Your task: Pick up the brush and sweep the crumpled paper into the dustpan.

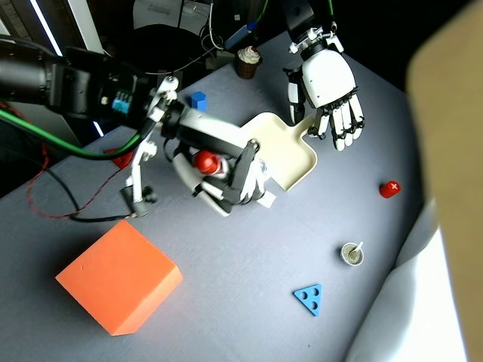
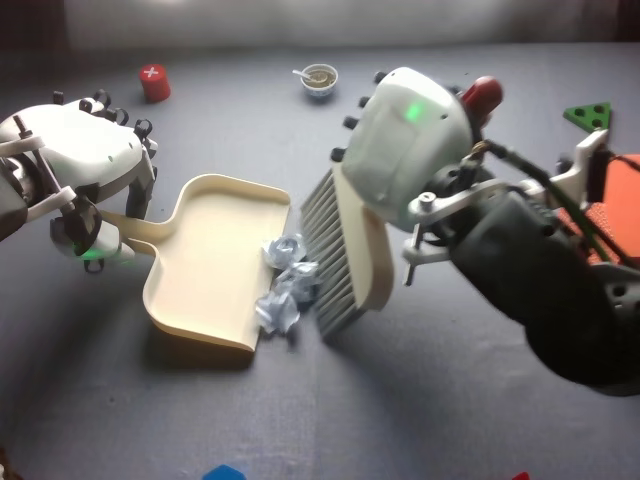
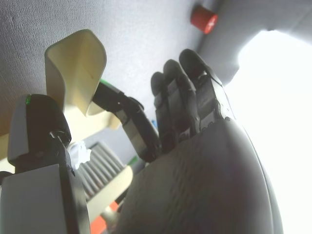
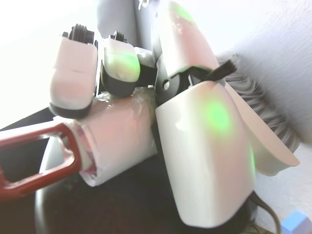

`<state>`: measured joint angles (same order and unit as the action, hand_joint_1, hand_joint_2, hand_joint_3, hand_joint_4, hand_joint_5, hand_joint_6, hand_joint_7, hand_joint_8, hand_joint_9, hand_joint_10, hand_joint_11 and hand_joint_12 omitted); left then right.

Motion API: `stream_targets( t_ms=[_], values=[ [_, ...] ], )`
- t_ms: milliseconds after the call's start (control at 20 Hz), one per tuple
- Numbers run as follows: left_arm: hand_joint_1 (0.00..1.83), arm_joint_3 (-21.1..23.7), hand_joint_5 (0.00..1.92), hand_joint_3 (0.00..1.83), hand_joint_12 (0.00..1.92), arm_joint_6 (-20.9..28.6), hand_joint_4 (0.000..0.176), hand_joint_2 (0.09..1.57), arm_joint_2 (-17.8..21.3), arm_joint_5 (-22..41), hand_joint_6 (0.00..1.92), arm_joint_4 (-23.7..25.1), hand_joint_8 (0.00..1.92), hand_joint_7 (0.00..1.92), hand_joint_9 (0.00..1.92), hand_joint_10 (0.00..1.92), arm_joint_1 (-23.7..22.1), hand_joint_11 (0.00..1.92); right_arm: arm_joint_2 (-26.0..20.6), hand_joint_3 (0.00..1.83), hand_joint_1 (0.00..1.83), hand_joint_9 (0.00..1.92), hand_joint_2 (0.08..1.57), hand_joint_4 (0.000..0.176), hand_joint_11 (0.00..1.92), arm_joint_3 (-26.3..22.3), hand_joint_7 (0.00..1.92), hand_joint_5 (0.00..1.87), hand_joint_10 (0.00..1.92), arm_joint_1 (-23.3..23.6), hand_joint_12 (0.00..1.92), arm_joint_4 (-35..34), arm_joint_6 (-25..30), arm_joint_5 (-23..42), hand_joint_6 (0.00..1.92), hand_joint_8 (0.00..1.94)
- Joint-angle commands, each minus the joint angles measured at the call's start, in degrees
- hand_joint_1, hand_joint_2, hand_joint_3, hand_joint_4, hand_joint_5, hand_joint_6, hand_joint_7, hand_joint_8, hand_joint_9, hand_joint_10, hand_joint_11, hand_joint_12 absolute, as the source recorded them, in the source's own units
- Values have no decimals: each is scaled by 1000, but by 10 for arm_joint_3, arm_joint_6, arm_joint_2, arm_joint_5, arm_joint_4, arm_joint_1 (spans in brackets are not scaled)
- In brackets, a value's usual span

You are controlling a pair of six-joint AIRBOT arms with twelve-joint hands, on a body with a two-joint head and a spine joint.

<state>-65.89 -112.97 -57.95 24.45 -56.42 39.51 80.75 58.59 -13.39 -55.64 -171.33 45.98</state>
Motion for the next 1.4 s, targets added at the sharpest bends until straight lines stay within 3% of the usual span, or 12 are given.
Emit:
stream_targets(
  t_ms=[0, 300, 500, 800, 1200, 1350],
  values=[
    [1132, -2, 1066, 0, 687, -3, 0, 1077, 0, 44, 836, 15, 0, 353, 302, 0, -6, 16, 0, 2, 1395, 1335, 1180, 0, 1552, 2, 984, 841, 1921, 7, 1921, 40, -10, 36, 1921, 1941],
    [1107, -1, 1054, 0, 675, -3, 0, 1082, -3, 40, 857, 18, 0, 357, 298, 0, -11, 3, 44, 0, 1412, 1341, 1175, 0, 1570, 31, 979, 832, 1921, 21, 1921, 40, -10, 39, 1921, 1941],
    [1107, -1, 1058, 0, 674, -5, 0, 1081, -10, 37, 850, 22, 4, 356, 298, 5, -21, 18, 45, 1, 1405, 1363, 1173, 0, 1567, 26, 1007, 831, 1921, 32, 1921, 78, 47, 56, 1921, 1941],
    [1114, 2, 1052, 0, 670, -9, 0, 1083, -17, 37, 862, 20, 1, 365, 314, 5, -26, 27, 27, 1, 1414, 1332, 1177, 0, 1555, 9, 967, 850, 1921, 31, 1921, 95, 52, 64, 1921, 1941],
    [1122, 5, 1047, 0, 667, -10, 0, 1085, -18, 38, 869, 14, 2, 337, 278, 4, -23, 13, -31, 1, 1432, 1336, 1170, 0, 1575, -4, 971, 853, 1921, 41, 1921, 92, 13, -31, 1921, 1941],
    [1119, 5, 1062, 0, 676, -10, 0, 1079, -18, 39, 844, 13, 3, 345, 300, 4, -22, 17, -32, 0, 1434, 1306, 1166, 14, 1557, 4, 951, 870, 1921, 49, 1921, 91, -4, -65, 1921, 1941]
  ],
)
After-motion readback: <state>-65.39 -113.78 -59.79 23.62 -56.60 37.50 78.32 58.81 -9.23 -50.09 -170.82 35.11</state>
